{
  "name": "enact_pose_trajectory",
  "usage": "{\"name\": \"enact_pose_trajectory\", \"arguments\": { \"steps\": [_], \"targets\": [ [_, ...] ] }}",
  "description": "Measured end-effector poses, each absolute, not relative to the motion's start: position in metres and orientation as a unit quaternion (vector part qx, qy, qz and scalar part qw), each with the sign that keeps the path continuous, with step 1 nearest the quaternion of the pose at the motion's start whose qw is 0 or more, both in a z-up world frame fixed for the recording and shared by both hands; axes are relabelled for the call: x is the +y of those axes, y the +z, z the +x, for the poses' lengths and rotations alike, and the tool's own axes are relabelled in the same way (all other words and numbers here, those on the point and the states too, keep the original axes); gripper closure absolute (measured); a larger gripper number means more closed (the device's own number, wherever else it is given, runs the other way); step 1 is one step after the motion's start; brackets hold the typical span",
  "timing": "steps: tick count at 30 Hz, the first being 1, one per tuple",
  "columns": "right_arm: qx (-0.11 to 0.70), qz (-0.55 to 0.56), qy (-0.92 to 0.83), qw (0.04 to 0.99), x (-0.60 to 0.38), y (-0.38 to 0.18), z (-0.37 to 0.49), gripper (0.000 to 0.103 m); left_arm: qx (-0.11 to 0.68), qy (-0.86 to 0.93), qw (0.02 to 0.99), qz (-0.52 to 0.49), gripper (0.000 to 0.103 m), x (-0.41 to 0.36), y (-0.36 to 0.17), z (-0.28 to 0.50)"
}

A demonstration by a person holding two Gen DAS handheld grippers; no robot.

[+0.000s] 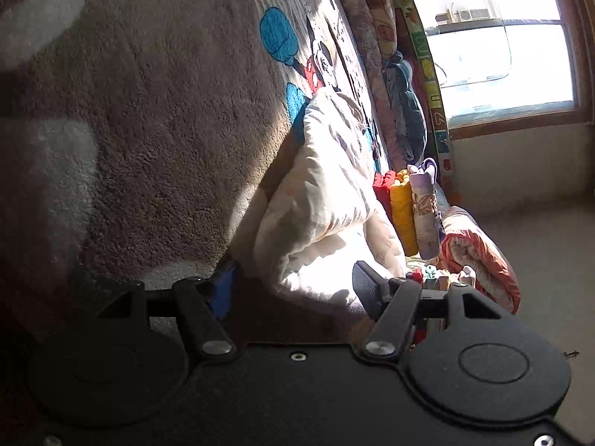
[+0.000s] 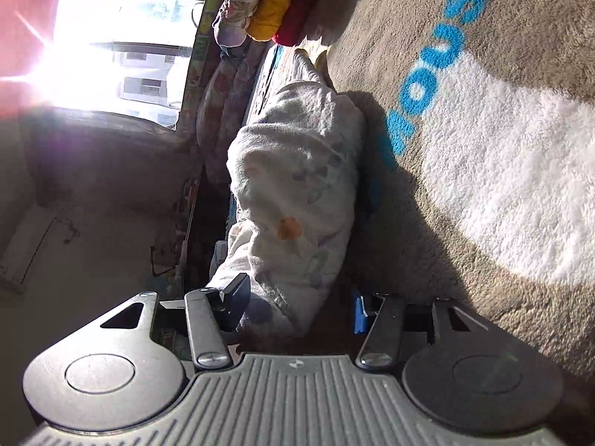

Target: Fold clothes

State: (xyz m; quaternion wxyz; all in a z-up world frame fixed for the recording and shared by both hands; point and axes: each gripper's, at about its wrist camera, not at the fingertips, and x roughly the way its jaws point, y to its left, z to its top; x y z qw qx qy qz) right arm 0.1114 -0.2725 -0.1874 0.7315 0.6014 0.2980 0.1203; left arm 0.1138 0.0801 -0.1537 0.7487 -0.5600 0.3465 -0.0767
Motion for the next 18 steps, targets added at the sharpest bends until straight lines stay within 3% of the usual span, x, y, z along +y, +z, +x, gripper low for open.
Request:
{"name": "enact_pose_trajectory", "arguments": {
  "steps": [2, 3, 4, 5, 11, 18],
  "targets": [
    [0.295, 0.601, 0.113, 0.734, -0.265, -0.191, 0.115, 0.069, 0.352, -0.074, 0.745, -0.561, 0.043, 0.074, -0.158, 0.119],
    [0.292, 0.591, 0.115, 0.744, -0.261, -0.189, 0.116, 0.077, 0.354, -0.073, 0.749, -0.555, 0.061, 0.071, -0.159, 0.122],
    [0.288, 0.58, 0.119, 0.753, -0.259, -0.185, 0.116, 0.083, 0.356, -0.076, 0.757, -0.542, 0.086, 0.068, -0.158, 0.124],
    [0.282, 0.567, 0.123, 0.764, -0.257, -0.18, 0.116, 0.084, 0.356, -0.077, 0.773, -0.52, 0.093, 0.066, -0.152, 0.125],
    [0.217, 0.396, 0.135, 0.882, -0.281, -0.107, 0.088, 0.086, 0.276, -0.111, 0.923, -0.243, 0.096, 0.049, -0.083, 0.093],
    [0.316, 0.273, 0.088, 0.904, -0.264, -0.153, 0.064, 0.086, 0.338, -0.076, 0.904, -0.252, 0.096, 0.056, -0.141, 0.077]
  ]
}}
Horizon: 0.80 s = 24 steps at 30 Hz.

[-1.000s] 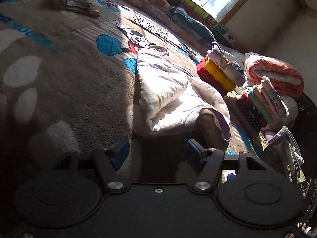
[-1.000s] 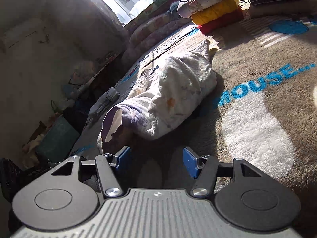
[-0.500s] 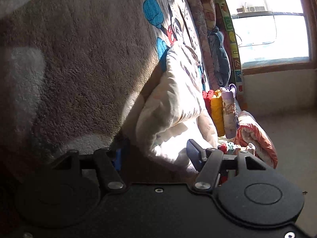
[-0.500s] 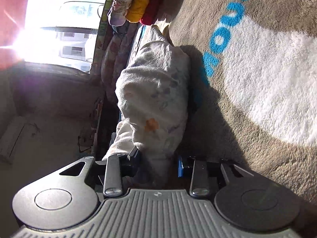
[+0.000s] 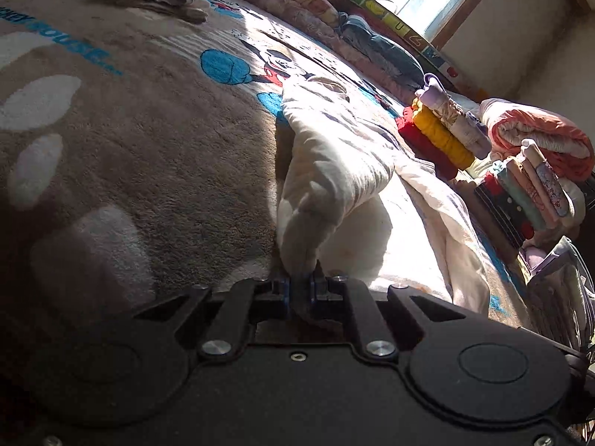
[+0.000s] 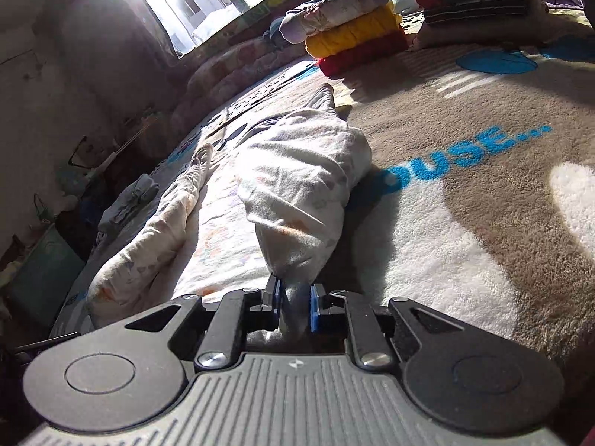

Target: Fold clothes

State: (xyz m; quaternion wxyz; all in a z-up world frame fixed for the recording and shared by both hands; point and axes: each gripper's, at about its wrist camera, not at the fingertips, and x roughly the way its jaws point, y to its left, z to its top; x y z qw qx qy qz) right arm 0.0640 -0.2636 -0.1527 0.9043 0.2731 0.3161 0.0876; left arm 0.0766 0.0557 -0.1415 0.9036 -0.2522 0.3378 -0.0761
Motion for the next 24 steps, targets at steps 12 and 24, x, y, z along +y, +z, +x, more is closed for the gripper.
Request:
{"name": "enact_pose_trajectory", "arguments": {
  "steps": [12, 24],
  "targets": [
    [0.28, 0.268, 0.096, 0.917, -0.274, -0.144, 0.037, 0.064, 0.325, -0.085, 0.905, -0.259, 0.041, 0.063, -0.122, 0.067],
    [0.219, 0.253, 0.12, 0.935, -0.279, -0.139, 0.061, 0.036, 0.302, -0.095, 0.913, -0.258, 0.039, 0.084, -0.102, 0.1]
  ]
}}
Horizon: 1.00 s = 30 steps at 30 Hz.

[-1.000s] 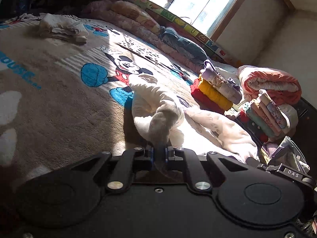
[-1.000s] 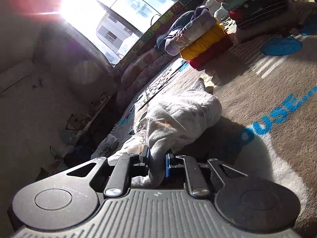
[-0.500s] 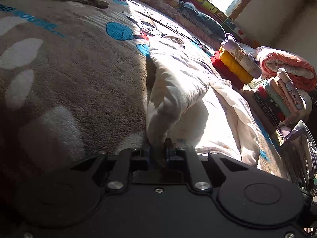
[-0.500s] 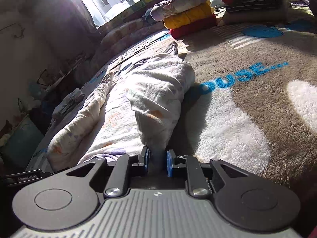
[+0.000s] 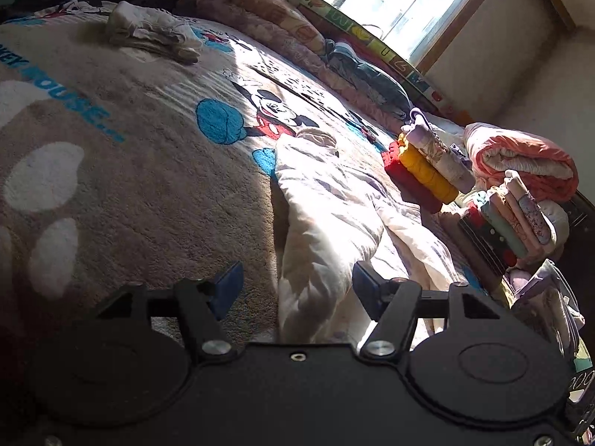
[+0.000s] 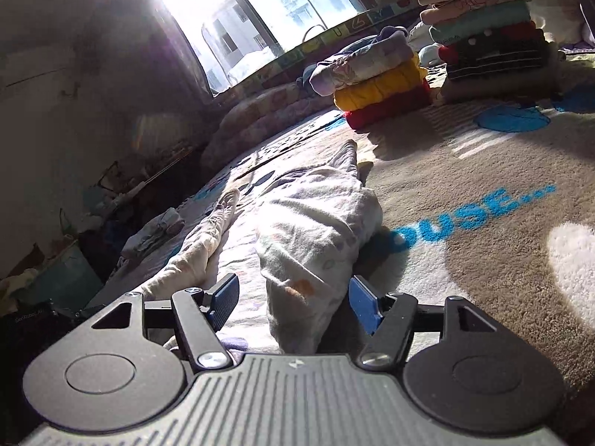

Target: Fold clothes

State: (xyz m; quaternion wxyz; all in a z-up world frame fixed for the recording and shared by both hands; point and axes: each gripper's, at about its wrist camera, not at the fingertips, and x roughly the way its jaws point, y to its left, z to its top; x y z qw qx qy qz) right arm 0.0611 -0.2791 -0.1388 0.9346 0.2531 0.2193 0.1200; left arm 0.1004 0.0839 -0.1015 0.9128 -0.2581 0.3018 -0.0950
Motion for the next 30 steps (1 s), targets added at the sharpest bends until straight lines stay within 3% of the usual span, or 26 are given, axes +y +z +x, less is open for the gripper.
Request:
{"name": "enact_pose_trajectory", "arguments": {
  "steps": [9, 12, 17, 23, 26, 30],
  "targets": [
    [0.242, 0.193, 0.125, 0.943, -0.248, -0.15, 0.084, 0.035, 0.33, -0.122, 0.905, -0.239, 0.039, 0.095, -0.1, 0.187],
    [0.262, 0.205, 0.11, 0.937, -0.25, -0.16, 0.091, 0.026, 0.345, -0.127, 0.895, -0.252, 0.039, 0.101, -0.106, 0.213],
    [0.261, 0.197, 0.109, 0.939, -0.243, -0.165, 0.093, 0.021, 0.354, -0.142, 0.885, -0.266, 0.04, 0.104, -0.111, 0.247],
    [0.252, 0.176, 0.115, 0.945, -0.231, -0.167, 0.091, 0.008, 0.359, -0.158, 0.881, -0.265, 0.044, 0.1, -0.117, 0.275],
    [0.248, 0.173, 0.115, 0.946, -0.229, -0.168, 0.091, 0.005, 0.362, -0.166, 0.878, -0.265, 0.05, 0.099, -0.119, 0.286],
    [0.245, 0.171, 0.115, 0.947, -0.227, -0.169, 0.091, 0.003, 0.358, -0.168, 0.882, -0.256, 0.075, 0.096, -0.119, 0.293]
  ]
}}
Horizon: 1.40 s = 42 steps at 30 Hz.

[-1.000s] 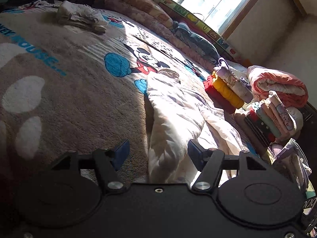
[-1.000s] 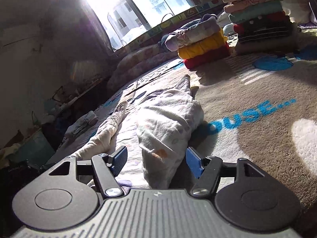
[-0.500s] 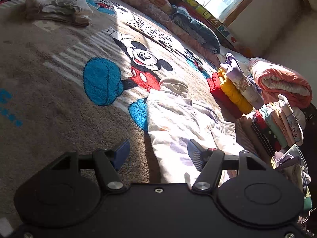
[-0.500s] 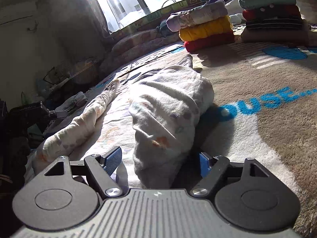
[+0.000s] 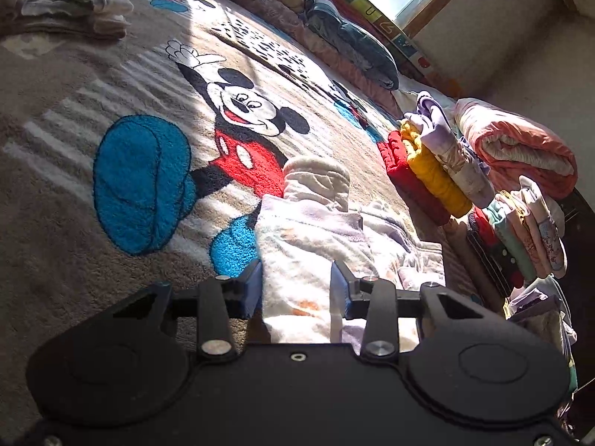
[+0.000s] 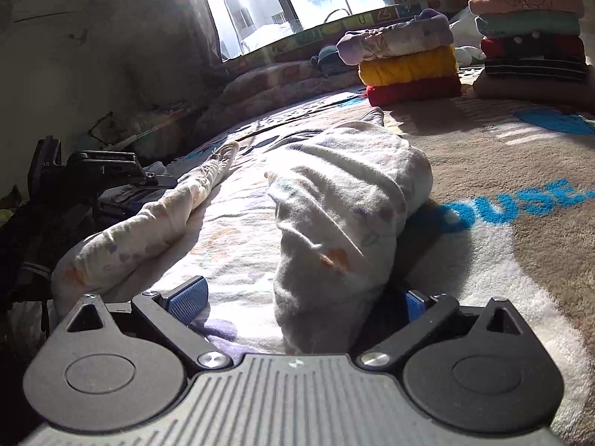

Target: Fold clothes

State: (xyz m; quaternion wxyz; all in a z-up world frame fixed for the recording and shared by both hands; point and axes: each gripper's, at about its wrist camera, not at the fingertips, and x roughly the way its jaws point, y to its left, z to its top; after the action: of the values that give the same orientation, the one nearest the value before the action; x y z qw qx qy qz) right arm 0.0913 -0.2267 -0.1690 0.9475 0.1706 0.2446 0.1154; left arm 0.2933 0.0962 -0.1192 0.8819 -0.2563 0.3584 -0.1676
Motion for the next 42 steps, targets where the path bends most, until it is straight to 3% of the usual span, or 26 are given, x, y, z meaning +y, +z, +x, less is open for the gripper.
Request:
{"name": "enact_pose_trajectory", "arguments": {
  "steps": [2, 4, 12, 25, 42],
  "targets": [
    [0.244, 0.168, 0.116, 0.948, -0.226, -0.169, 0.092, 0.002, 0.35, -0.166, 0.889, -0.243, 0.092, 0.095, -0.116, 0.292],
    [0.244, 0.166, 0.117, 0.948, -0.226, -0.17, 0.093, 0.001, 0.334, -0.166, 0.899, -0.23, 0.096, 0.095, -0.11, 0.285],
    [0.241, 0.164, 0.115, 0.95, -0.224, -0.169, 0.092, 0.001, 0.234, -0.128, 0.949, -0.167, 0.097, 0.116, -0.082, 0.237],
    [0.24, 0.146, 0.108, 0.954, -0.219, -0.169, 0.085, 0.001, 0.17, -0.045, 0.957, -0.231, 0.098, 0.197, -0.079, 0.164],
    [0.243, 0.201, 0.098, 0.944, -0.232, -0.167, 0.081, 0.001, 0.204, 0.079, 0.931, -0.294, 0.098, 0.252, -0.114, 0.106]
  ]
}}
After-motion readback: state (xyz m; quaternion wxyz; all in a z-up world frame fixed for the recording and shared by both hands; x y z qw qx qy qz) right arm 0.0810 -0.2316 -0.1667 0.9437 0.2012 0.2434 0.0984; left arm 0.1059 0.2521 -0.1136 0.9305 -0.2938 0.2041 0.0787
